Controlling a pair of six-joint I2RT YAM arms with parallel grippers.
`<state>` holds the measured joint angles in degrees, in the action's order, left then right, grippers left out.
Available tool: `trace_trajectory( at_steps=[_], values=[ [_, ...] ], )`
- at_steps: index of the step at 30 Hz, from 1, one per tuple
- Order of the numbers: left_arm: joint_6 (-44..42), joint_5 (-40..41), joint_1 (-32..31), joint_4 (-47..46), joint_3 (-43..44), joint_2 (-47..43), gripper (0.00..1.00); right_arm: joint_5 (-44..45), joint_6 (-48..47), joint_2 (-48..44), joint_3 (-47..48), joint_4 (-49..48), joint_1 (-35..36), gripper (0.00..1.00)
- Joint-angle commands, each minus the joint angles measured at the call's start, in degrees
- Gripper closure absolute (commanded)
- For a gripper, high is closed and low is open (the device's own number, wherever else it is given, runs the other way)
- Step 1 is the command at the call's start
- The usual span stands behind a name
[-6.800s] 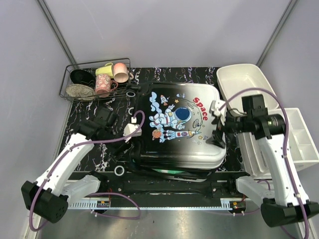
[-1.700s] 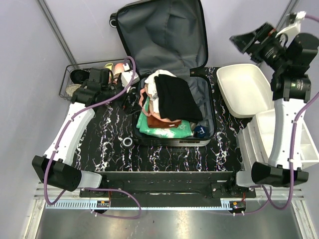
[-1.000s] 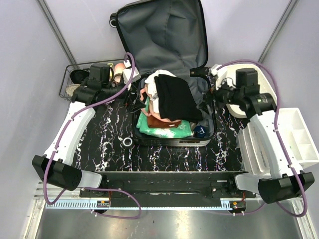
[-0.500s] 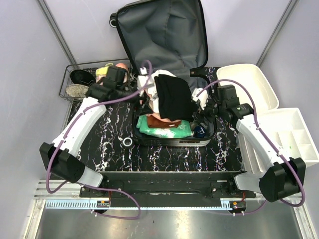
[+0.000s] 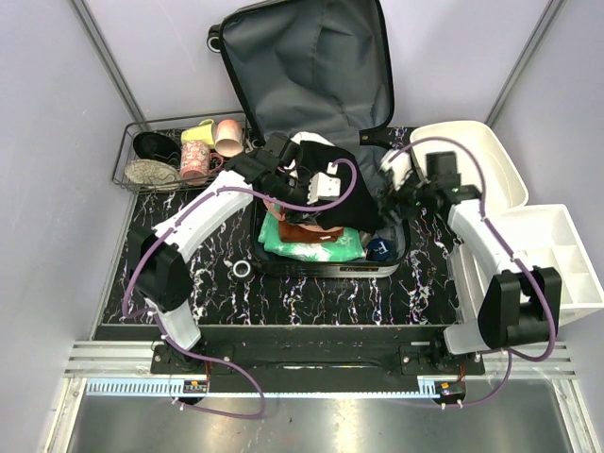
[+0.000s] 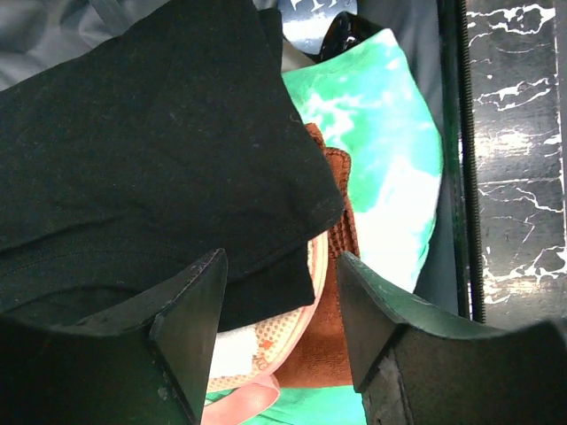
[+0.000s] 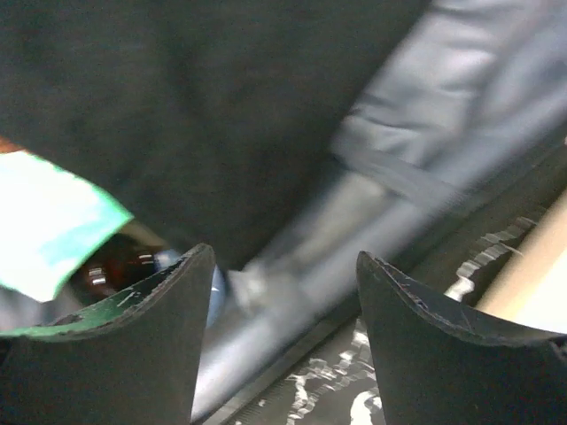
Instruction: Open, take out, and arrange the luggage
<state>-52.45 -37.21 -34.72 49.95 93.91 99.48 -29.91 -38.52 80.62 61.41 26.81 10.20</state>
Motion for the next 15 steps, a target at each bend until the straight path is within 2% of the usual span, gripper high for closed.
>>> trace_trajectory(
  at_steps=[1, 4, 7, 15],
  values=[
    [-2.05, 0.47, 0.00, -1.70, 4.62, 0.01, 0.41, 3.34, 7.22, 2.43, 10.83, 1.05, -7.90, 0.27],
    [-0.30, 0.65, 0.09, -2.75, 5.76, 0.97, 0.40, 12.38, 9.78, 5.42, 14.70, 2.20, -12.29, 0.27],
    [1.72, 0.65, 0.44, -4.07, 7.07, 2.12, 0.39, 19.16, 10.66, 10.68, 18.56, 2.37, -15.20, 0.33],
    [5.69, -0.58, 2.90, -5.04, 10.15, 4.67, 0.39, 28.75, 11.19, 30.00, 33.94, 5.18, -16.52, 0.49]
  ],
)
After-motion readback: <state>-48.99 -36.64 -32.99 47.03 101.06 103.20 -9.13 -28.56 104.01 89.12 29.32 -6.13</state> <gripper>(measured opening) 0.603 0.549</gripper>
